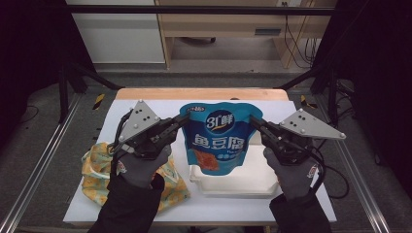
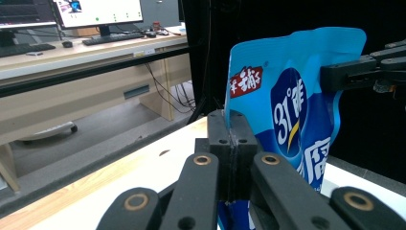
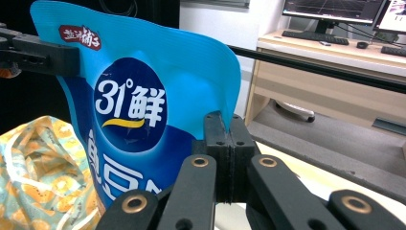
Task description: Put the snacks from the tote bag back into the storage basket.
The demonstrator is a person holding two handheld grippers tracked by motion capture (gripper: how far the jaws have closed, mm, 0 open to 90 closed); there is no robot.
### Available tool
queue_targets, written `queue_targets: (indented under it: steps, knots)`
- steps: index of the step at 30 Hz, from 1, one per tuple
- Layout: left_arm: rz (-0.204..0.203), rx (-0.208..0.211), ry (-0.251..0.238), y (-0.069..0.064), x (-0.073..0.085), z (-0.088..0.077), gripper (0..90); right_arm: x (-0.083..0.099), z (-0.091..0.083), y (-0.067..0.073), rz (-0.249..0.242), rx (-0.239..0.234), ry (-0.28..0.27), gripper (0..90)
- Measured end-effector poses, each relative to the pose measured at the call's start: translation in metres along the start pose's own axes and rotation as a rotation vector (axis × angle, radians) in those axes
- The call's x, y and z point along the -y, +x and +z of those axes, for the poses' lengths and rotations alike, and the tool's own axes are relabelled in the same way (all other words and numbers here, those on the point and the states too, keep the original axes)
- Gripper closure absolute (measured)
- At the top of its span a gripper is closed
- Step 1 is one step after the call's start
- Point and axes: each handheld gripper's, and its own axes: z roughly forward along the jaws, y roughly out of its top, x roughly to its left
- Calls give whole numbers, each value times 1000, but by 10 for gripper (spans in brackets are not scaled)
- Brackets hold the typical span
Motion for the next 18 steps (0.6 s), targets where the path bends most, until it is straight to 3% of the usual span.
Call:
queue_targets:
  steps: [18]
  knots:
    - [3,29,34,-9,9,24,900,19,-7,-16,21,39,21,900]
